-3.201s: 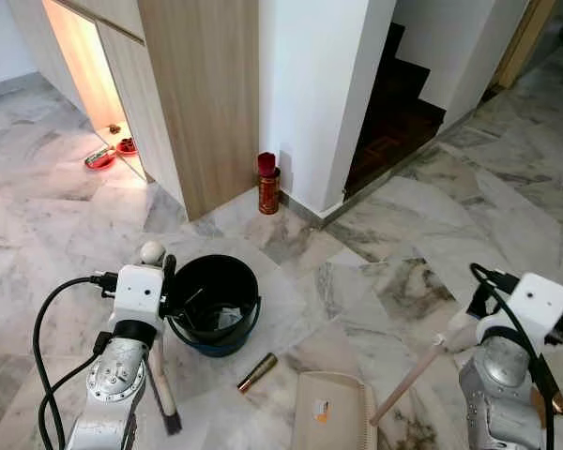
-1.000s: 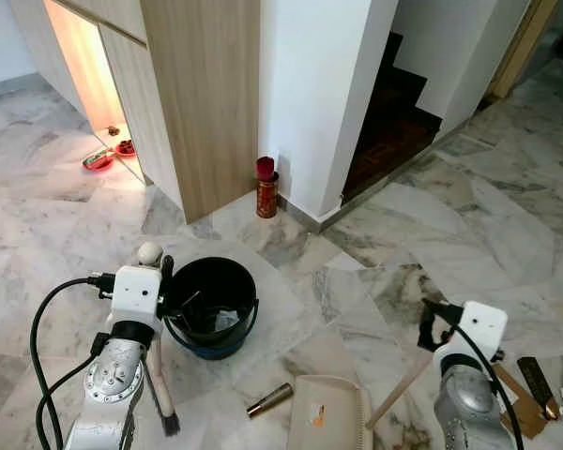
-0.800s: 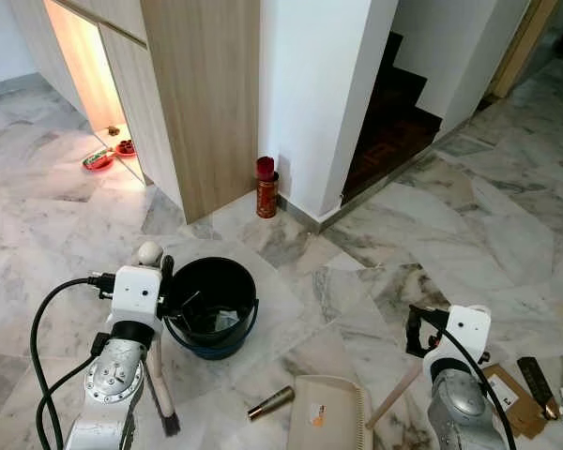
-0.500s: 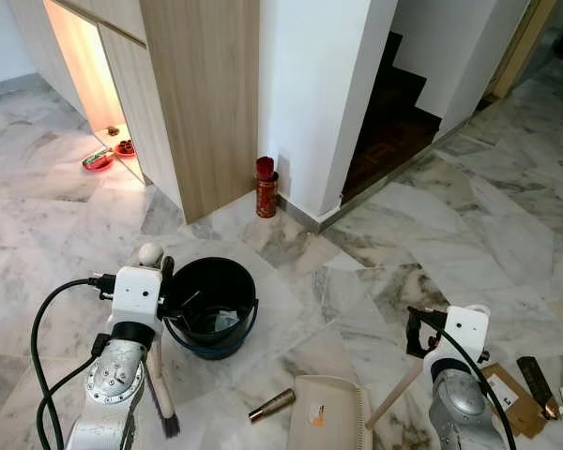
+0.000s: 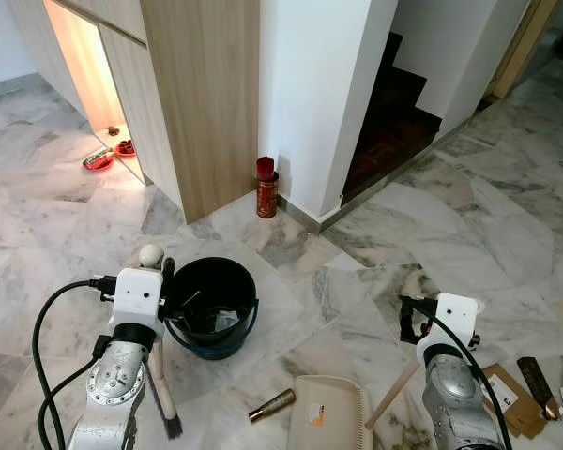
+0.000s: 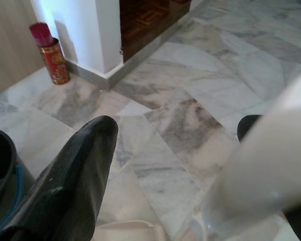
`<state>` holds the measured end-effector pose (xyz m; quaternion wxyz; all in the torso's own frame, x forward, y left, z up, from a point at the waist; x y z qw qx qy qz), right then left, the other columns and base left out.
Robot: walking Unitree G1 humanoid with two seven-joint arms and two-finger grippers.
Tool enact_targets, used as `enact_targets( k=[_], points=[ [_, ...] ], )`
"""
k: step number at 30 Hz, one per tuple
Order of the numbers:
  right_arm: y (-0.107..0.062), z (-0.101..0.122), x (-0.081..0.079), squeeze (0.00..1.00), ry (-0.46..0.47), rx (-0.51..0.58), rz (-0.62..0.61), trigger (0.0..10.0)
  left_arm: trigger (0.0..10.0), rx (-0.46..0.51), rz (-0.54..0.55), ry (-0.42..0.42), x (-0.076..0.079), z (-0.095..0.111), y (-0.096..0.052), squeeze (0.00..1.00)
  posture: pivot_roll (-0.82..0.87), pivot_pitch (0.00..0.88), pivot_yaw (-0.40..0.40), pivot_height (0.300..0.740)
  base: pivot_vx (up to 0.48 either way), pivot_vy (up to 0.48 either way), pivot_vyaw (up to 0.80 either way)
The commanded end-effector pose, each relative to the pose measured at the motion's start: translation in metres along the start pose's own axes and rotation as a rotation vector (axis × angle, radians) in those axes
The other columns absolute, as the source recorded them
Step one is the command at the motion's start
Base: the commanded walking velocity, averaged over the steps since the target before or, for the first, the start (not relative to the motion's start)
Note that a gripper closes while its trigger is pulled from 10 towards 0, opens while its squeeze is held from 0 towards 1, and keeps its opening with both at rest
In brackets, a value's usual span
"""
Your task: Sweep floor
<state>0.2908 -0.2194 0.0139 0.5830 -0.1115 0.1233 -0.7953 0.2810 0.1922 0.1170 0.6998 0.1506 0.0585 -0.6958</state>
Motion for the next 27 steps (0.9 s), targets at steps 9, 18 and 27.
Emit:
enact_targets(
  k=[9, 18, 27],
  points=[
    [0.0063, 0.0045, 0.0127, 0.0, -0.03, 0.02, -0.085, 10.0, 10.0, 0.065, 0.012, -0.006, 0.0008, 0.0123, 0.0, 0.0, 0.17, 0.058, -0.075, 0.74, 0.0, 0.0, 0.0],
    [0.0089, 0.007, 0.0084, 0.0, -0.019, 0.035, -0.073, 0.0, 10.0, 0.062, 0.018, -0.007, 0.0002, 0.0116, -0.0013, 0.0, 0.17, 0.062, -0.079, 0.74, 0.0, 0.0, 0.0],
    [0.0095, 0.0059, 0.0076, 0.0, -0.022, 0.041, -0.074, 0.0, 10.0, 0.062, 0.018, -0.012, 0.0006, 0.0115, -0.0019, 0.0, 0.17, 0.065, -0.079, 0.74, 0.0, 0.0, 0.0]
  ],
)
Point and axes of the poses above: a point about 5 cm out from each wrist's last joint towards the gripper, its own y axis pointing out of the wrist towards the gripper, its own z axis along the axis of the wrist's last joint, x = y × z, the point moved 2 cm from there along y, pointing out of the wrist towards the gripper, and after that the axes turned 2 degrees about y, right-handed, at the moved point
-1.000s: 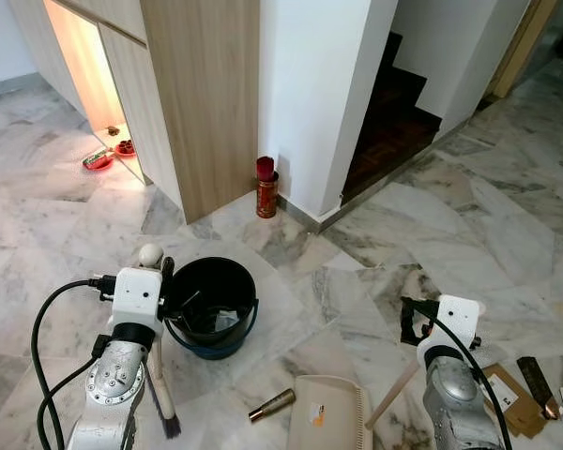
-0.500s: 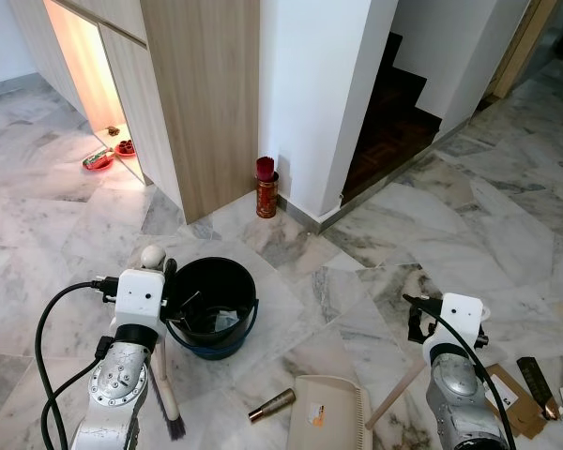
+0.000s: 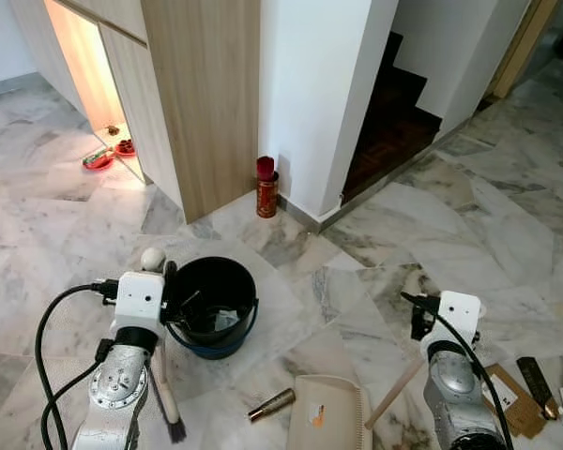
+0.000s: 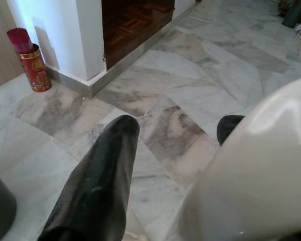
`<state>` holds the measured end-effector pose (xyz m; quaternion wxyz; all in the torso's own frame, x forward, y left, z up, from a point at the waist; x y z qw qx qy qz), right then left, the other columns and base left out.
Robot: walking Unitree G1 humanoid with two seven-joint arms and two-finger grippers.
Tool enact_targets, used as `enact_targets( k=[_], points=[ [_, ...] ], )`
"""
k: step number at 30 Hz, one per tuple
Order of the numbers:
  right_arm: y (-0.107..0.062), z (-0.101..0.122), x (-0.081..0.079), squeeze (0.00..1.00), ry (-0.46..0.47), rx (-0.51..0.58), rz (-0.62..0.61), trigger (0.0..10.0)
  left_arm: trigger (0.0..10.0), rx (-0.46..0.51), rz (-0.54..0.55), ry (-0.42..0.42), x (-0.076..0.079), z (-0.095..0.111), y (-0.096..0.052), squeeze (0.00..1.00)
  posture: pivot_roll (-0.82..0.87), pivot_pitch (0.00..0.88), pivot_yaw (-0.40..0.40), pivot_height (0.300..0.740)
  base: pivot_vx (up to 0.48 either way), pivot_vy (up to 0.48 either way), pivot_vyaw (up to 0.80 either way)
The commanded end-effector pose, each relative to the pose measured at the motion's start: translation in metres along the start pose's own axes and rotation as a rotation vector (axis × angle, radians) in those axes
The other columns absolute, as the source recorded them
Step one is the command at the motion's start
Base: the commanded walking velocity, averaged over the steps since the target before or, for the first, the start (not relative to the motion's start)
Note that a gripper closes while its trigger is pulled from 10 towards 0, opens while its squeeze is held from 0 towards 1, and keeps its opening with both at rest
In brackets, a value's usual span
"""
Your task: Sweep floor
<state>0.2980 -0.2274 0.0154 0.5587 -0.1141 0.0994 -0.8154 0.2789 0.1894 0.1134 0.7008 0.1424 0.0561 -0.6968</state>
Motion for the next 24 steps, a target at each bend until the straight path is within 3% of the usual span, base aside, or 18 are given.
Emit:
enact_targets(
  k=[1, 24],
  points=[
    [0.0013, 0.0011, 0.0021, 0.0, -0.002, 0.005, -0.007, 0.0, 10.0, 0.071, 0.018, 0.004, -0.0027, 0.0138, 0.0005, 0.0, 0.17, 0.065, -0.079, 0.74, 0.0, 0.0, 0.0],
    [0.0027, 0.0031, -0.0021, 0.0, 0.003, 0.017, 0.011, 0.0, 10.0, 0.058, -0.01, -0.014, 0.0033, 0.0123, 0.0002, 0.0, 0.17, 0.067, -0.087, 0.74, 0.0, 0.0, 0.0]
  ],
)
Point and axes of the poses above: a point about 5 cm out from each wrist's last joint towards the gripper, its own y axis pointing out of the wrist towards the gripper, its own z axis along the axis of the wrist's last joint, x = y × z, the point moved 2 cm from there along y, pointing out of the wrist towards the gripper, and after that the axes turned 2 degrees about y, right-handed, at the moved point
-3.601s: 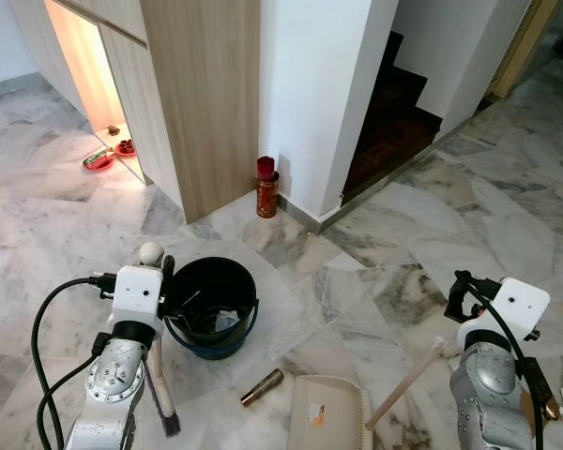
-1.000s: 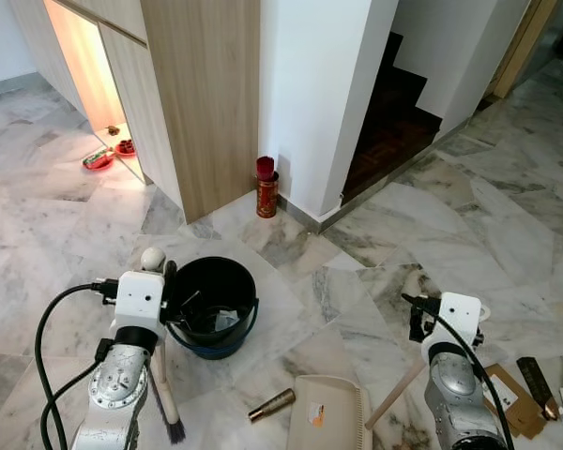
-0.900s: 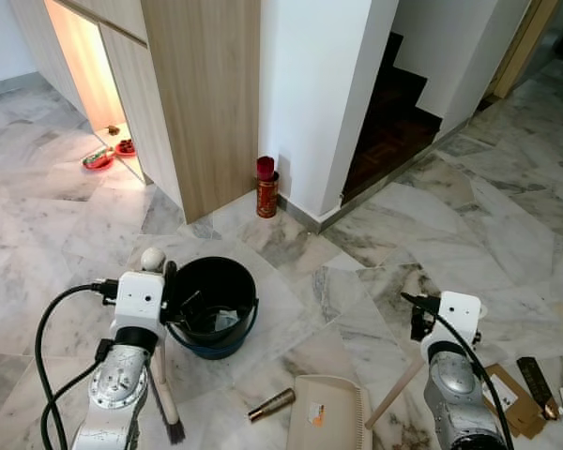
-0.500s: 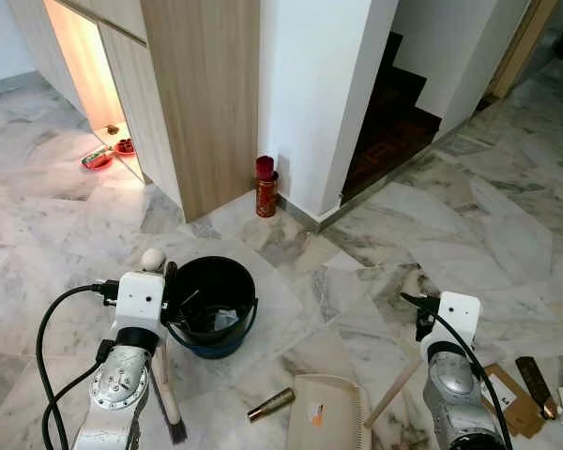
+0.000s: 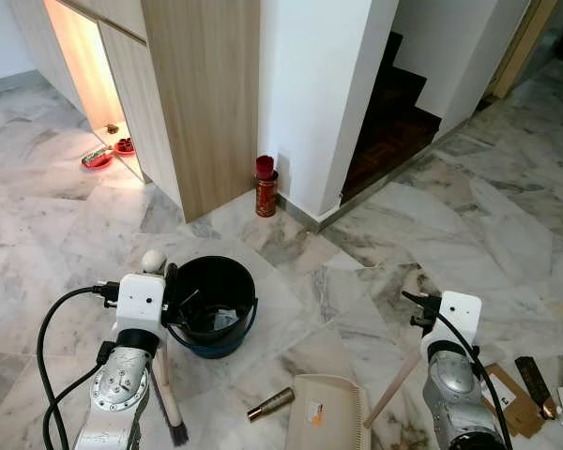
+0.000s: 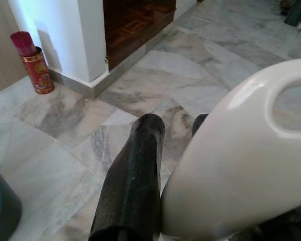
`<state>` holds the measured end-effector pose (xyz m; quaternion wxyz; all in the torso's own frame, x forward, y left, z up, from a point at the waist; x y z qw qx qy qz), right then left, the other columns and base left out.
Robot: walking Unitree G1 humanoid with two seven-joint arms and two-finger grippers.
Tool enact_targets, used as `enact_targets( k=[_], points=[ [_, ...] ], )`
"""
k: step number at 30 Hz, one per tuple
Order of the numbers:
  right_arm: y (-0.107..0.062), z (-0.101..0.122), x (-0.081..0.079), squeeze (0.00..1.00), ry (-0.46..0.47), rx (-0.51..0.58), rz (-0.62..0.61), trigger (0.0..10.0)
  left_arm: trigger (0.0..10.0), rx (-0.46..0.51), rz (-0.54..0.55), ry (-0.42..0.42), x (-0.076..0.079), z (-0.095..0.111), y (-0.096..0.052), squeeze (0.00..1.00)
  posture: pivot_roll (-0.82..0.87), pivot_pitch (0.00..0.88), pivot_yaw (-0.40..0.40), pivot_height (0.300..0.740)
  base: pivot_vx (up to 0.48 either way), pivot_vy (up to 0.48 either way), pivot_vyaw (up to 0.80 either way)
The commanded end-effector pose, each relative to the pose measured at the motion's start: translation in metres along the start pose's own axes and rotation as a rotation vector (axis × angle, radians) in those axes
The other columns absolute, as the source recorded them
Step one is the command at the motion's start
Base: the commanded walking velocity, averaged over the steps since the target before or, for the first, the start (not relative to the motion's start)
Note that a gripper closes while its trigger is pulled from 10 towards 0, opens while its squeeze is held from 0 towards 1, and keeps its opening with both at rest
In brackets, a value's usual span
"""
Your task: Sweep floor
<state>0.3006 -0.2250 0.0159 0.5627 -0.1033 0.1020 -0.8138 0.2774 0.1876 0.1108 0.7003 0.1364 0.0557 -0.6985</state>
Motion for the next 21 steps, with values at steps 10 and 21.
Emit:
enact_targets(
  k=[10, 21],
  points=[
    [0.004, 0.003, -0.004, 0.0, -0.02, -0.002, 0.014, 0.0, 10.0, -0.015, -0.036, -0.082, 0.001, 0.003, -0.003, 0.0, 0.19, 0.067, -0.096, 0.74, 0.0, 0.0, 0.0],
    [0.007, 0.007, -0.007, 0.0, -0.01, 0.005, 0.023, 10.0, 10.0, -0.022, -0.173, -0.159, 0.011, 0.01, 0.001, 0.0, 0.18, 0.071, -0.102, 0.74, 0.0, 0.0, 0.0]
  ],
)
Point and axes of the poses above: a point about 5 cm out from each wrist's last joint towards the gripper, its own y axis pointing out of the wrist towards the gripper, its own z axis along the axis of the wrist's last joint, x = y × z, the point moved 2 cm from there along y, pointing out of the wrist towards the gripper, and after that the axes turned 2 degrees about y, right-handed, at the moved point
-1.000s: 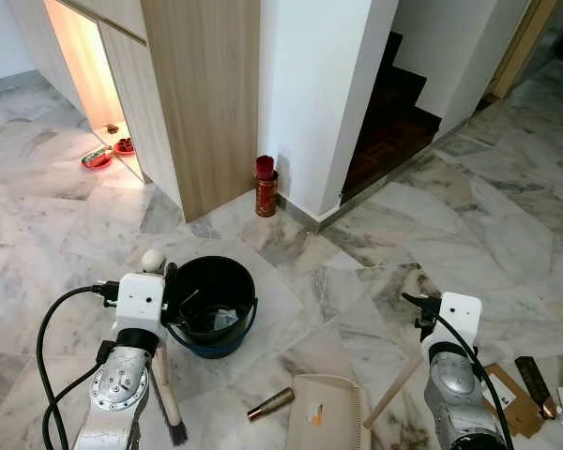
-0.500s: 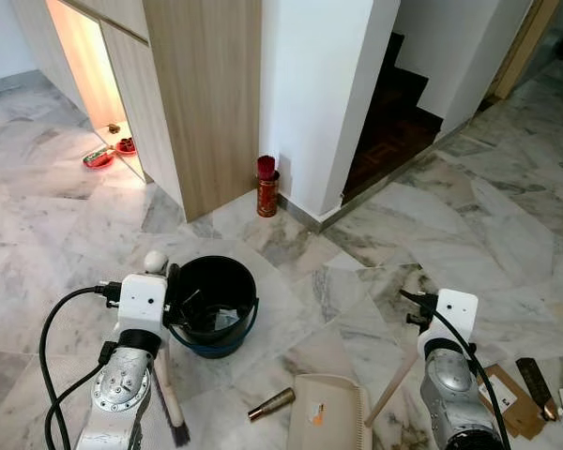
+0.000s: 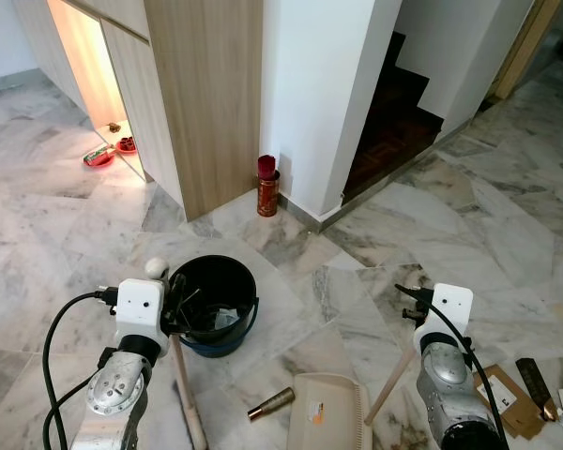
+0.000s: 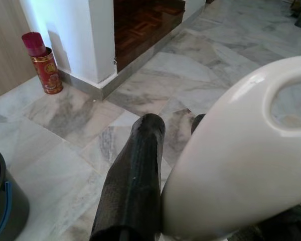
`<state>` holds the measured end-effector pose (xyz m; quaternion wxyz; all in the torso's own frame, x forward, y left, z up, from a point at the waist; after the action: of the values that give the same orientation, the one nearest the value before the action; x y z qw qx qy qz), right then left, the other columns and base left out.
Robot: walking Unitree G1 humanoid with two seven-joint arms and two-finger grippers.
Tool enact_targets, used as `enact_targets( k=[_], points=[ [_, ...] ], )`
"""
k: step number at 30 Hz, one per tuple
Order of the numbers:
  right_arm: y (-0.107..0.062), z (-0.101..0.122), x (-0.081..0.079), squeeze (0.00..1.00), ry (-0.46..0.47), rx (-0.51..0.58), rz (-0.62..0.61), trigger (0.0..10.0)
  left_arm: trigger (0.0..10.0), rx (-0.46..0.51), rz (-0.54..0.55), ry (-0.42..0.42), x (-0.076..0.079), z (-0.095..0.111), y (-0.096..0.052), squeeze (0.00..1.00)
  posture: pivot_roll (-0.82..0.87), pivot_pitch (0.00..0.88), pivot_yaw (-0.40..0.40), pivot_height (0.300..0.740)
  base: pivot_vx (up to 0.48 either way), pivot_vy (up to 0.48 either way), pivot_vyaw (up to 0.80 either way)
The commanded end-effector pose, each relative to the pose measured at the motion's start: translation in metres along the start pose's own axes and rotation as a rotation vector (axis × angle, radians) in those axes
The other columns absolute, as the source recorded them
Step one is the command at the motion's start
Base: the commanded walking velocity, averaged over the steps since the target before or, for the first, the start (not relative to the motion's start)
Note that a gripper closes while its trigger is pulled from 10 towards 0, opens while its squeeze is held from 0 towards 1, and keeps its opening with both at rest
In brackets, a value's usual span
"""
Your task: Sweep floor
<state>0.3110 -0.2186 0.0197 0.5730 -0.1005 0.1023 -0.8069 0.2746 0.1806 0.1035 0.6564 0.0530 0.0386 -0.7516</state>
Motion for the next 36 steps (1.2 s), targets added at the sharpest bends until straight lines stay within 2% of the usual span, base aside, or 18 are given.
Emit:
enact_targets(
  k=[1, 5, 7, 11, 21, 23, 24, 29, 36],
  points=[
    [0.001, 0.001, 0.002, 0.0, -0.01, 0.003, -0.001, 10.0, 10.0, 0.051, -0.047, -0.013, 0.005, 0.015, 0.005, 0.0, 0.18, 0.071, -0.103, 0.74, 0.0, 0.0, 0.0],
    [0.002, 0.002, 0.002, 0.0, -0.009, 0.005, -0.001, 10.0, 10.0, 0.031, -0.089, -0.048, 0.008, 0.013, 0.005, 0.0, 0.18, 0.074, -0.104, 0.74, 0.0, 0.0, 0.0],
    [0.002, 0.003, 0.002, 0.0, -0.01, 0.003, -0.001, 10.0, 10.0, 0.002, -0.132, -0.046, 0.011, 0.008, 0.003, 0.0, 0.18, 0.077, -0.105, 0.74, 0.0, 0.0, 0.0],
    [0.002, 0.003, 0.002, 0.0, -0.011, 0.004, 0.0, 10.0, 10.0, -0.013, -0.145, -0.038, 0.009, 0.005, 0.002, 0.0, 0.18, 0.079, -0.104, 0.74, 0.0, 0.0, 0.0],
    [0.002, 0.005, -0.002, 0.0, 0.002, 0.02, 0.016, 10.0, 10.0, -0.066, -0.193, 0.056, 0.003, -0.005, 0.004, 0.0, 0.16, 0.065, -0.106, 0.74, 0.0, 0.0, 0.0],
    [0.002, 0.005, -0.002, 0.0, 0.0, 0.019, 0.016, 10.0, 10.0, -0.076, -0.18, 0.095, 0.001, -0.009, 0.005, 0.0, 0.16, 0.064, -0.106, 0.74, 0.0, 0.0, 0.0],
    [0.002, 0.005, -0.003, 0.0, 0.0, 0.017, 0.018, 10.0, 10.0, -0.098, -0.135, 0.148, -0.004, -0.016, 0.007, 0.0, 0.16, 0.058, -0.106, 0.74, 0.0, 0.0, 0.0],
    [0.002, 0.006, -0.006, 0.0, 0.003, 0.024, 0.026, 10.0, 10.0, -0.09, -0.045, 0.194, -0.012, -0.025, 0.01, 0.0, 0.15, 0.044, -0.105, 0.74, 0.0, 0.0, 0.0],
    [0.002, 0.009, -0.007, 0.0, 0.01, 0.033, 0.03, 10.0, 10.0, -0.018, -0.085, 0.108, -0.002, -0.015, 0.022, 0.0, 0.15, 0.066, -0.108, 0.74, 0.0, 0.0, 0.0]
  ],
)
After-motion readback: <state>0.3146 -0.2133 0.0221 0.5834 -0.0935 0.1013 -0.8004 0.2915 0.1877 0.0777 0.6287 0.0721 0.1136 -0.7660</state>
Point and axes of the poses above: a point about 5 cm out from each wrist's last joint towards the gripper, its own y axis pointing out of the wrist towards the gripper, its own z axis along the axis of the wrist's last joint, x = y × z, the point moved 2 cm from there along y, pointing out of the wrist towards the gripper, and after that the axes turned 2 degrees about y, right-handed, at the moved point
